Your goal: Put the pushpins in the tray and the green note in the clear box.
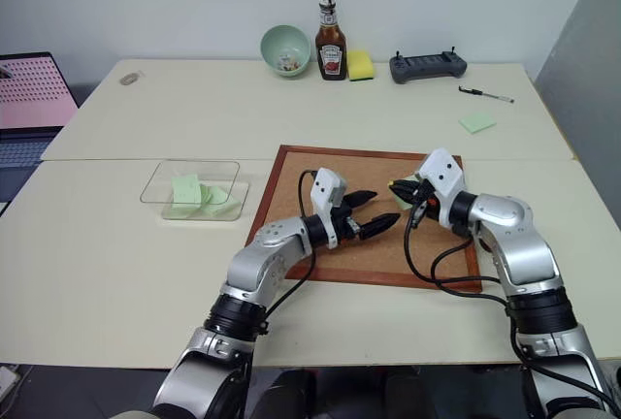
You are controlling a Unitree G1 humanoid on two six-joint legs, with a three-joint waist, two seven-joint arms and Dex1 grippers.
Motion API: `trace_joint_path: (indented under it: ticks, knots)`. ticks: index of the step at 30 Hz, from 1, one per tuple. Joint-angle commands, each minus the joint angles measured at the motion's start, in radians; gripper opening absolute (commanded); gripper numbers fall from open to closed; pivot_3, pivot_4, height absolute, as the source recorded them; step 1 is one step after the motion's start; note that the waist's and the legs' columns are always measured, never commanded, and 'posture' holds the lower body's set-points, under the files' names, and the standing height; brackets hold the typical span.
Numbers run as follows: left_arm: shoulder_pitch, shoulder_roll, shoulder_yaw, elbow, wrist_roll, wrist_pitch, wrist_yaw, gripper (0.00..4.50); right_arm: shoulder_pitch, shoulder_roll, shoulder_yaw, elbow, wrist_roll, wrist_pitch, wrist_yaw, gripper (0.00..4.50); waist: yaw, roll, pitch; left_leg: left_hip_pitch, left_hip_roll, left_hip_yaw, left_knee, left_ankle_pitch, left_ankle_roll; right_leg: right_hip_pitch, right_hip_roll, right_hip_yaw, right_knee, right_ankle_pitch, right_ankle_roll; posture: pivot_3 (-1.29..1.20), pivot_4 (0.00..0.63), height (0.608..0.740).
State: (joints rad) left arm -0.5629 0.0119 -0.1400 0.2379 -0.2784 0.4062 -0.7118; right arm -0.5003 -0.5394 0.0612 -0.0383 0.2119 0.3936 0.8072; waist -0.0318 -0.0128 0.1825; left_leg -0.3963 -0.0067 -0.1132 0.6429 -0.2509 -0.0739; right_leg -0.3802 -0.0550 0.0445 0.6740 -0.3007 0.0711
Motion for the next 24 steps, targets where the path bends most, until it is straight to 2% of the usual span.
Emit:
trace_joint_path:
  ticks: [1,11,19,21,23,24]
  knots:
    - [-0.04,-0.023,0.013,0.017,-0.017,-0.02,0.01,4.49,-0.032,0.006,-0.016,-0.063,0.024,0.02,-0.009,0.0,0.0,0.0,0.0,0.0,0.0,0.0,0.0,0.0,0.0,0.0,0.0,0.0,0.0,0.0,0.0,0.0,0.15,0.74]
    - [-0.135,-0.093,0.047,0.176,-0.026,-0.072,0.012,4.49,-0.039,0.015,-0.01,-0.084,0.027,0.042,-0.017,0.0,0.0,0.0,0.0,0.0,0.0,0.0,0.0,0.0,0.0,0.0,0.0,0.0,0.0,0.0,0.0,0.0,0.15,0.74]
    - [-0.17,-0.131,0.095,0.218,-0.07,-0.061,0.007,4.49,-0.034,0.014,-0.01,-0.095,0.029,0.047,-0.023,0.0,-0.001,0.0,0.0,-0.001,0.0,0.0,0.0,0.0,0.0,-0.001,0.0,0.0,0.0,0.0,0.0,0.0,0.15,0.74]
    - [-0.171,-0.132,0.098,0.22,-0.077,-0.052,0.0,4.14,-0.034,0.014,-0.01,-0.093,0.029,0.046,-0.024,0.0,-0.001,0.0,0.0,-0.001,0.0,0.0,0.0,0.0,0.0,-0.001,0.0,0.0,0.0,0.0,0.0,0.0,0.15,0.74]
    - [-0.167,-0.134,0.098,0.213,-0.083,-0.039,-0.011,3.98,-0.036,0.014,-0.01,-0.091,0.028,0.045,-0.024,0.0,-0.001,0.0,0.0,-0.001,0.0,0.0,0.0,0.0,0.0,-0.001,0.0,0.0,0.0,0.0,0.0,0.0,0.15,0.74]
    - [-0.166,-0.134,0.098,0.21,-0.085,-0.034,-0.016,3.61,-0.037,0.015,-0.01,-0.09,0.029,0.044,-0.024,0.0,-0.001,0.0,0.0,-0.001,0.0,0.0,0.0,0.0,0.0,-0.001,0.0,0.0,0.0,0.0,0.0,0.0,0.15,0.74]
